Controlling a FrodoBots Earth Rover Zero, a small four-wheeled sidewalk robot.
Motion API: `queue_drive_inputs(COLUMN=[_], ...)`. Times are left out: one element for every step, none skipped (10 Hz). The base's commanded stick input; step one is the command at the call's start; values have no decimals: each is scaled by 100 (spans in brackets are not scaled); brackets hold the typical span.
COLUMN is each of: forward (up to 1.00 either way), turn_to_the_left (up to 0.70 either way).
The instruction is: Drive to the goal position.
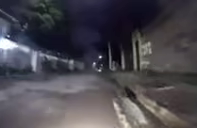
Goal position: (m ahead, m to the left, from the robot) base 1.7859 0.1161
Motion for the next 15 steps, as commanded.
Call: queue_drive_inputs(forward=[70,70,70,70,70,70,70,70,70,70,70,70,70,70,70], turn_to_the_left=[0,0,0,0,0,0,0,0,0,0,0,0,0,0,0])
